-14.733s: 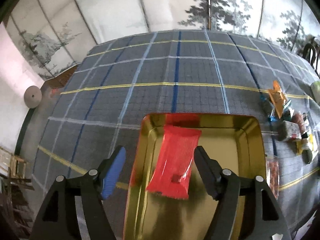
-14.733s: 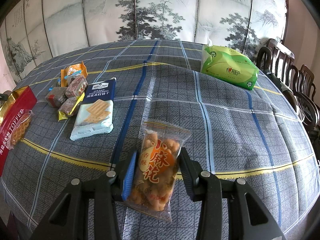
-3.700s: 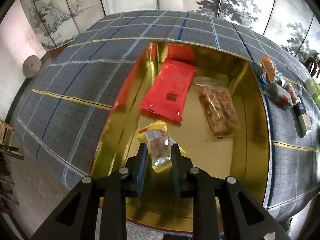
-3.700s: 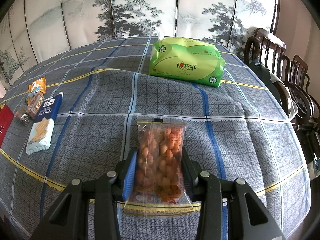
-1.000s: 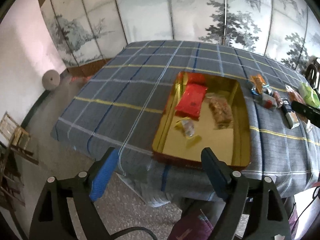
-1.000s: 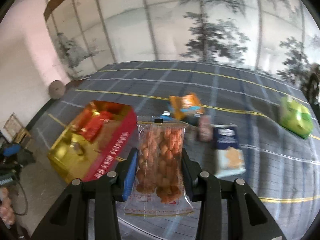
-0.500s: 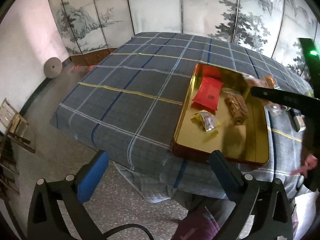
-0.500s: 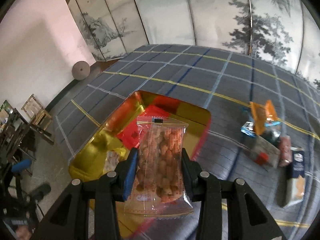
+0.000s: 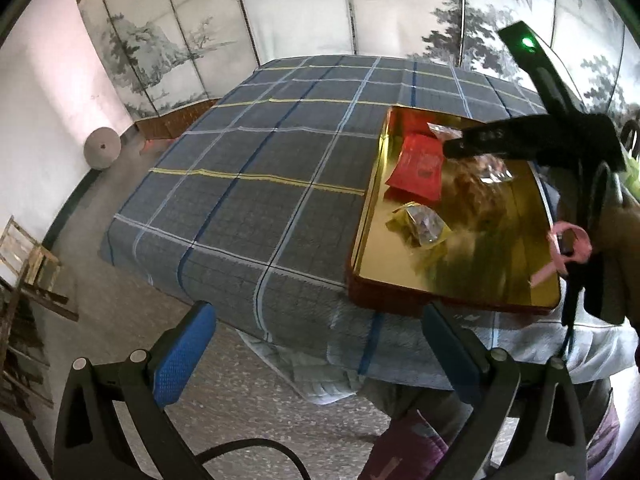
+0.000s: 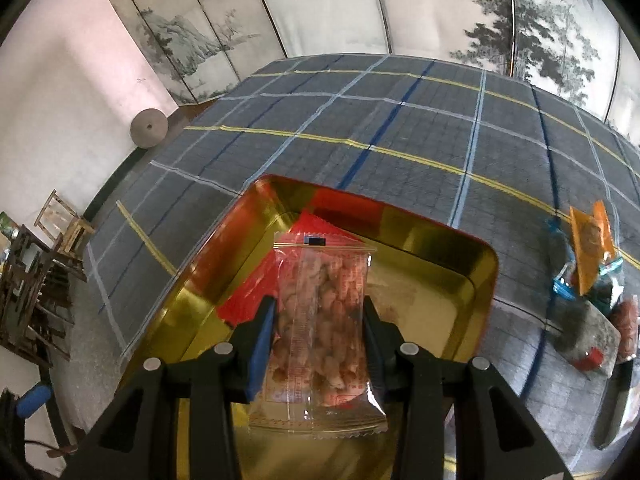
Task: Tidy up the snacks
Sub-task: 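Carry the twisted dough-snack bag into the gold tin and open the right gripper, then grasp the grey speckled cracker block with the right gripper and lift it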
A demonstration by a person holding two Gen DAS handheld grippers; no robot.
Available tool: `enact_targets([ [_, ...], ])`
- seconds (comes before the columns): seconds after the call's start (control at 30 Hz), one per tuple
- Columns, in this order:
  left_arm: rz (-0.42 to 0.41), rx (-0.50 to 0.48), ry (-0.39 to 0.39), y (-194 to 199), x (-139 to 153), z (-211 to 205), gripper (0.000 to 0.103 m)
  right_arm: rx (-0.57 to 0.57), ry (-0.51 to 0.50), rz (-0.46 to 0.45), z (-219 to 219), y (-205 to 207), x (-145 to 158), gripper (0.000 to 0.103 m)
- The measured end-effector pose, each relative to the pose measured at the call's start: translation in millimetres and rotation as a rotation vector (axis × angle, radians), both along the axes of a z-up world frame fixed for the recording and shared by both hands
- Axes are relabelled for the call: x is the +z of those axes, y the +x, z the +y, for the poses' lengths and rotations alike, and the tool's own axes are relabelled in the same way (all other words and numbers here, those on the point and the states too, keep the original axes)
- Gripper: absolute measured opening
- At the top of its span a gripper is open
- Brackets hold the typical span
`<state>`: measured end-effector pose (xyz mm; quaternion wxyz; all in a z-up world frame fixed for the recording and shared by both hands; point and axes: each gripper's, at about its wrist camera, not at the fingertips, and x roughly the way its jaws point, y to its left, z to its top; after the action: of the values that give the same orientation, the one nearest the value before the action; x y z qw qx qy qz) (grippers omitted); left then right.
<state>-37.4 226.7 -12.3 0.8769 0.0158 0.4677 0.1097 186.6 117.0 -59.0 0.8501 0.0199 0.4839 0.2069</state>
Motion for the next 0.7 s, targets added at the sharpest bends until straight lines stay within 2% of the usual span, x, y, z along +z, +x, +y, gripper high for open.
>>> enact_targets([
  [0.3,0.035,0.01,-0.023,4,-7,2,0.102,-0.024,0.018,-0.001,3,12,-5,0.043],
  [0.4,0.034,0.013,-0.02,5,-4,1,0.102,-0.019,0.088,-0.042,-7,2,8,0.052],
  [0.5,0.025,0.008,-0.029,3,1,-2,0.102,-0.042,0.149,-0.099,-33,-22,23,0.052],
  [0.6,0.015,-0.009,-0.042,1,5,-7,0.102,-0.061,0.119,-0.154,-66,-49,27,0.052],
  [0.7,0.013,-0.046,-0.04,2,8,-20,0.102,-0.007,-0.018,-0.221,-101,-73,28,0.052],
])
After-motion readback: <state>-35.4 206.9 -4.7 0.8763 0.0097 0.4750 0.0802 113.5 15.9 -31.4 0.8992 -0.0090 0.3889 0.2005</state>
